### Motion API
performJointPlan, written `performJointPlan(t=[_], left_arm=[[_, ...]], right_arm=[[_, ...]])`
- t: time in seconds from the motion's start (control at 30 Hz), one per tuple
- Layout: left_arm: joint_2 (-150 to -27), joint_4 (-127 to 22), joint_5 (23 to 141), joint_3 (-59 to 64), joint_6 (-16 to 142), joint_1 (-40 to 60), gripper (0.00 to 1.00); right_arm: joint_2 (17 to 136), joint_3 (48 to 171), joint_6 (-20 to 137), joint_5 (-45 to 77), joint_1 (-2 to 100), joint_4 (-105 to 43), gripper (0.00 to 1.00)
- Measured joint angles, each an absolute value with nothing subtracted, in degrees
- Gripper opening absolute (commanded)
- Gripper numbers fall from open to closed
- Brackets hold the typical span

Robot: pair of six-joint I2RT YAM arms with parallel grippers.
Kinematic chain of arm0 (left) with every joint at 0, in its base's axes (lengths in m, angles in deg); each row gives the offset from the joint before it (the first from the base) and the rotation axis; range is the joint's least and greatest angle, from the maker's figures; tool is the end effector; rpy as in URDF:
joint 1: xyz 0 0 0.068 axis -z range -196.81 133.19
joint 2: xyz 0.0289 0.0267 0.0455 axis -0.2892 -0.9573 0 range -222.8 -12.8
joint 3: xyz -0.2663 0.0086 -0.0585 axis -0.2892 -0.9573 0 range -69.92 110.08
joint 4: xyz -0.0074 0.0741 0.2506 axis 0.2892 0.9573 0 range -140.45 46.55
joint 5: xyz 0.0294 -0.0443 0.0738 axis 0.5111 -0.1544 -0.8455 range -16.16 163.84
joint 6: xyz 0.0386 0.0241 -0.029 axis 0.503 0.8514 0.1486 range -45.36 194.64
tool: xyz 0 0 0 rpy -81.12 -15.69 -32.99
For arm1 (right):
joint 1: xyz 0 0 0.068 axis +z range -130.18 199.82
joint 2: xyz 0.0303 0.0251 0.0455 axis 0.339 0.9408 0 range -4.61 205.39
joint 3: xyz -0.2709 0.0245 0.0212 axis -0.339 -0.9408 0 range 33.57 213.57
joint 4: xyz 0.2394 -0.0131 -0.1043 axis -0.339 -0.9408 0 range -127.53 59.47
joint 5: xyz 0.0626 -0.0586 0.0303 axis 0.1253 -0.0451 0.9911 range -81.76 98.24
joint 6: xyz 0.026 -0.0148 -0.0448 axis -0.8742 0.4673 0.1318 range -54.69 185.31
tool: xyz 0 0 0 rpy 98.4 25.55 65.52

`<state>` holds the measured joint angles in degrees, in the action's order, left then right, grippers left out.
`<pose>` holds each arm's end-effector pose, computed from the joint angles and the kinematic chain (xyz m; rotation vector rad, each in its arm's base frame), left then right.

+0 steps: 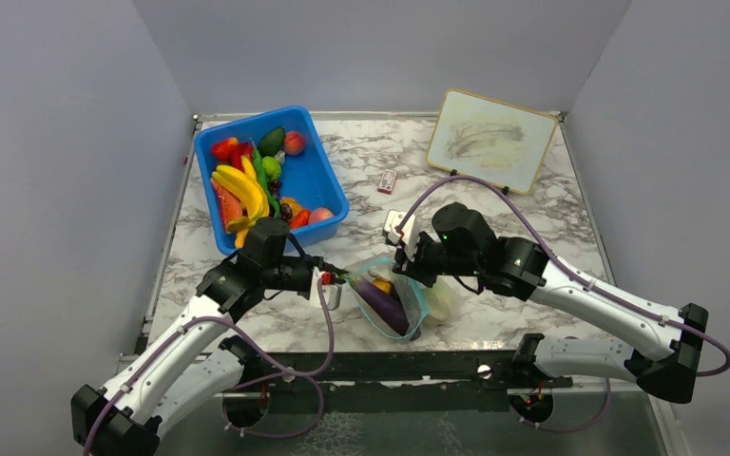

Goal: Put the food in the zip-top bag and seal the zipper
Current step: Zip the zipper food storage bag at the center of the board.

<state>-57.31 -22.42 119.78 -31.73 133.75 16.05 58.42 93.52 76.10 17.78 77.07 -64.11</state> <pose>0.1234 -0.1101 0.2755 1.7246 1.0527 -0.5775 0.1225 0.2014 0.3304 -1.3503 1.8300 0.6244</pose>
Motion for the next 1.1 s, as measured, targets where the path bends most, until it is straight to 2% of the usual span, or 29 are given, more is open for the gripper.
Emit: performJointPlan(t=[0.03,0.07,0.17,0.43,0.53,0.8,1.1], left_arm=[[-57.64,-22.88,119.95,-31.95,133.70,16.14,0.03],[-58.01,-23.16,120.08,-32.03,133.46,16.27,0.00],[-58.45,-24.47,120.32,-32.03,131.76,16.33,0.00],[-58.49,-29.17,119.01,-29.15,117.18,16.33,0.00],[-58.66,-30.11,119.08,-25.96,111.87,16.33,0.00],[-60.87,-30.63,118.03,-17.28,98.84,16.33,0.00],[-64.63,-30.48,113.13,-14.48,91.83,16.33,0.00]], right_arm=[[58.42,93.52,76.10,17.78,77.07,-64.11,0.01],[58.40,93.52,76.10,17.76,77.07,-64.11,0.01],[58.35,93.52,75.94,17.71,77.07,-64.11,0.02],[57.24,96.99,73.91,11.77,77.07,-67.50,0.46],[56.17,101.32,73.93,10.43,77.07,-69.77,0.57],[52.78,105.65,70.24,10.02,77.07,-73.16,0.58],[46.86,93.97,42.48,0.60,77.07,-67.69,0.57]])
